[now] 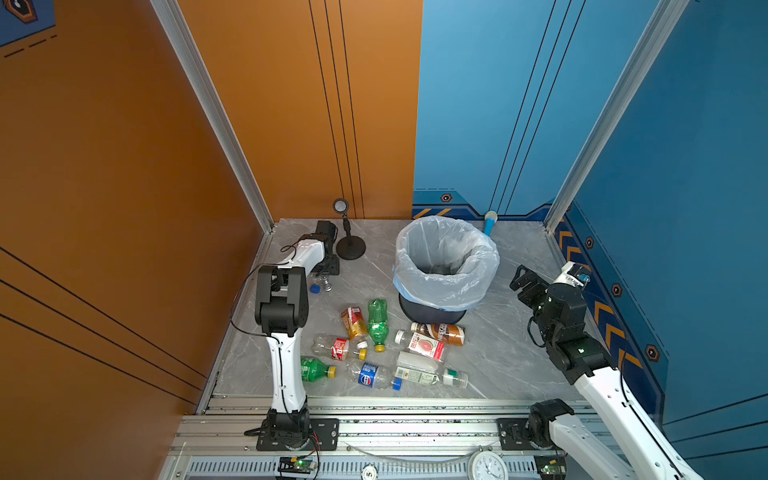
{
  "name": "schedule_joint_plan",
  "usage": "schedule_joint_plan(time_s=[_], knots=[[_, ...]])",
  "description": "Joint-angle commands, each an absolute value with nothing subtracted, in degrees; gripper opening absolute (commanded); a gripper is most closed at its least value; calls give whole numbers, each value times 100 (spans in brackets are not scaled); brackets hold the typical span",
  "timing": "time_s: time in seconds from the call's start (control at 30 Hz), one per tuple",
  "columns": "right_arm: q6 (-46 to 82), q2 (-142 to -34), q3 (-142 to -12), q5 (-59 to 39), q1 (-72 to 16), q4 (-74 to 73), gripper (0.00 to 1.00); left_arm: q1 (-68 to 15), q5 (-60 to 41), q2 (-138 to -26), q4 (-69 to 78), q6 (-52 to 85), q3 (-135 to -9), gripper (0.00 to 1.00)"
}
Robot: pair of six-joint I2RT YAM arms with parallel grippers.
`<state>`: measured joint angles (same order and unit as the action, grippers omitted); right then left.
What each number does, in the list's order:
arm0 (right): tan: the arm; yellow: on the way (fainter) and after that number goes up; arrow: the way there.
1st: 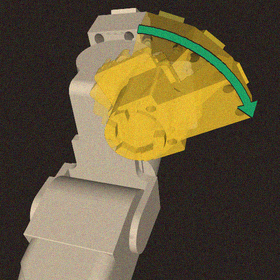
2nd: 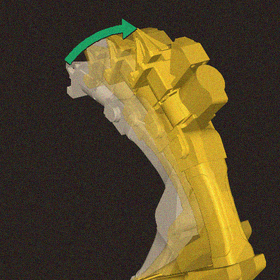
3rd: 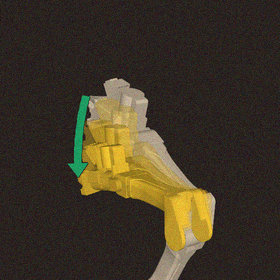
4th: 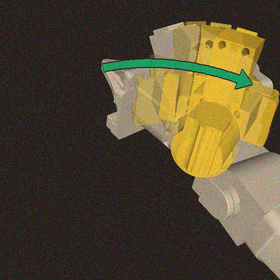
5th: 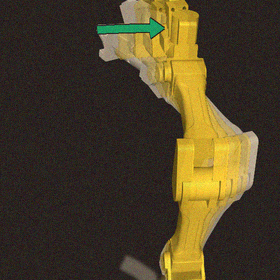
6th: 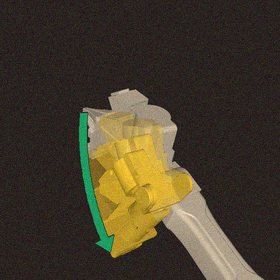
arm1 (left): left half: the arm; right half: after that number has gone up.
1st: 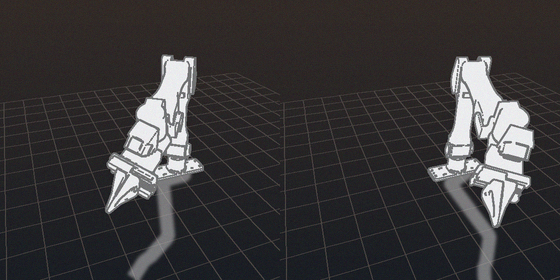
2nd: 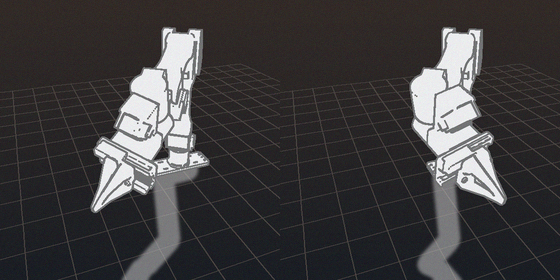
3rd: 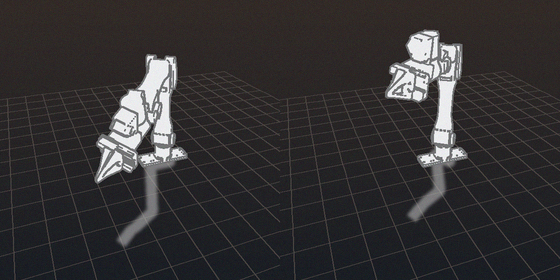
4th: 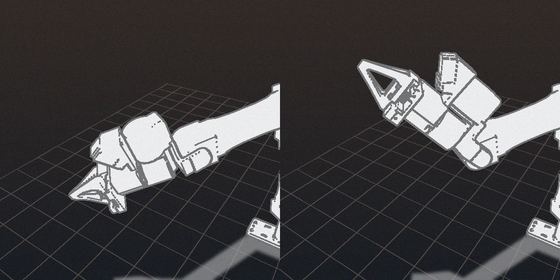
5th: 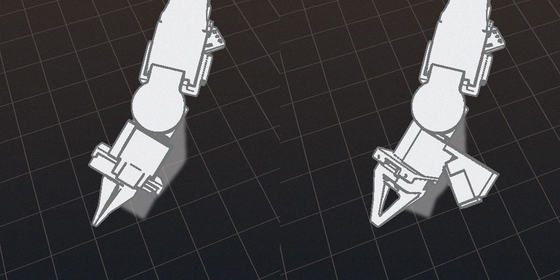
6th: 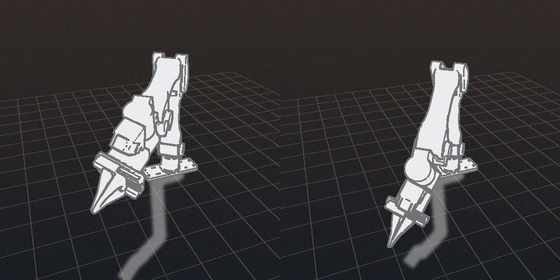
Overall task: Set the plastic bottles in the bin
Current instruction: 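Grasp the soda water bottle by its base with the left gripper, then carry the soda water bottle over the bin and release it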
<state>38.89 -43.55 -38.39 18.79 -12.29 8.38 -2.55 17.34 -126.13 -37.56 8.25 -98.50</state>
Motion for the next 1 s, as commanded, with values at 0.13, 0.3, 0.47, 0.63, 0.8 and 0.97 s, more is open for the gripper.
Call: schedule_joint_plan(time_s=[0.13,0.3,0.47,0.63,0.8,0.97], knots=[[3961,-4346,-3772,1809,-1167,866,100,-171,1597,-12542,-3980,837,-9993,63],[3985,-4361,-3770,1753,-1153,834,100,-155,1924,-12182,-4010,764,-9841,53],[3977,-4414,-3773,1705,-1137,746,100,-153,2213,-11402,-4025,841,-9555,52],[4004,-4549,-3797,1598,-1127,699,100,-188,2033,-9989,-3843,1286,-8775,51],[4057,-4644,-3742,1573,-1118,661,100,-403,882,-7860,-2281,1969,-6573,51],[4096,-4766,-3743,1500,-1113,591,100,-511,141,-6276,-889,2951,-4865,51]])
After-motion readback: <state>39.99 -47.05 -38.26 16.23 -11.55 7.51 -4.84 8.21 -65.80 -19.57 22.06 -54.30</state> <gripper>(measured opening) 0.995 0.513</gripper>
